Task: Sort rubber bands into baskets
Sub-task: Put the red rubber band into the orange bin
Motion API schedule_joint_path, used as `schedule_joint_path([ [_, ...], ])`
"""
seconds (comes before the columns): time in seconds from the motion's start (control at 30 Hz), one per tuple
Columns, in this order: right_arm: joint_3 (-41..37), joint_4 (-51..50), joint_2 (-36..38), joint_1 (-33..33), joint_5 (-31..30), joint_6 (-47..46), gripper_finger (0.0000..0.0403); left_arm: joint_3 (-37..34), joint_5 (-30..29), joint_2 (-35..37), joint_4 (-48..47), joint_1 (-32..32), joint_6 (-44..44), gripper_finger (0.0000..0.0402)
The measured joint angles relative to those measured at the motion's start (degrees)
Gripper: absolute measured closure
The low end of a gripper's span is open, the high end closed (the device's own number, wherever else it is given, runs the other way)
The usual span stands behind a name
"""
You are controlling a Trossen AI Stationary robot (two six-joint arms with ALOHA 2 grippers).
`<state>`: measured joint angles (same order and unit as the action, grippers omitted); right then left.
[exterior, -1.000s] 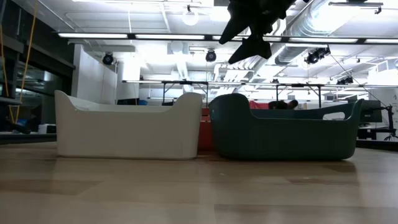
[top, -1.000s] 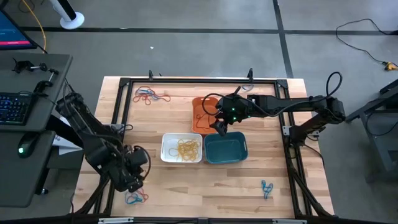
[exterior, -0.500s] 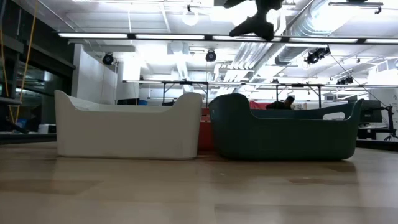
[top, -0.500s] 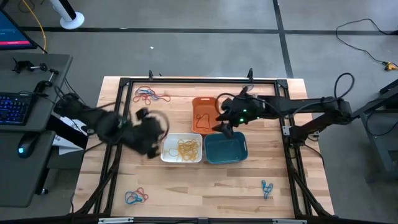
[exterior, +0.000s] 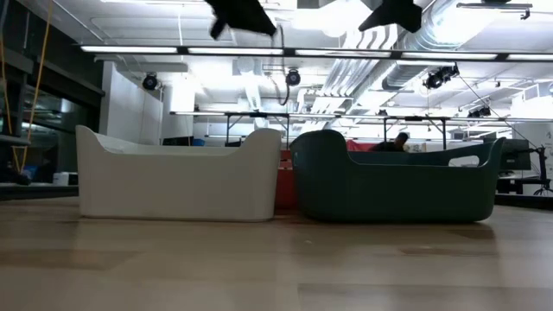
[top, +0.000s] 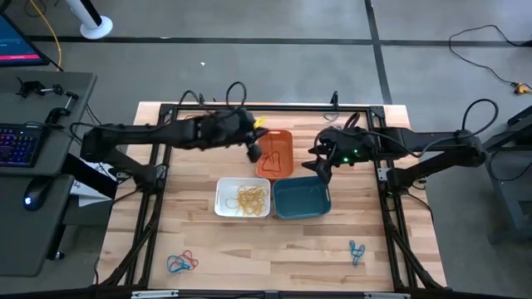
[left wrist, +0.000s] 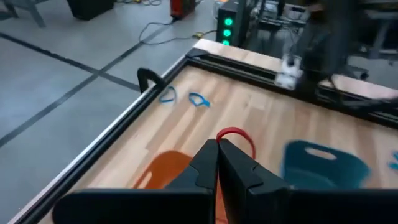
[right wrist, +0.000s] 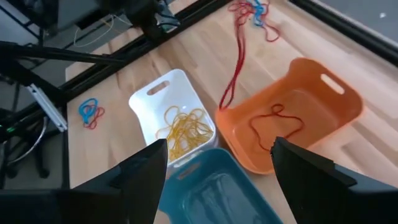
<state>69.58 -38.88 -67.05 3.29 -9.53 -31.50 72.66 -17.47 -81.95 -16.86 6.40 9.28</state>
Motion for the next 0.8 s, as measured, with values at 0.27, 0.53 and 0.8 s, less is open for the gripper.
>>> schedule_joint_path([
  [0.27,0.0,-1.2,-0.1,1.0,-4.3,0.0,0.0128,-0.3,1.8,-12.8,4.1,3.6,1.0,0.0401],
  [0.53,0.0,-1.2,-0.1,1.0,-4.5,-0.3,0.0128,-0.3,1.8,-18.1,5.3,3.1,1.5,0.0401],
  [0.8,0.0,-1.2,-0.1,0.9,-5.5,-2.3,0.0128,-0.2,3.6,-18.0,5.2,3.7,1.9,0.0388],
])
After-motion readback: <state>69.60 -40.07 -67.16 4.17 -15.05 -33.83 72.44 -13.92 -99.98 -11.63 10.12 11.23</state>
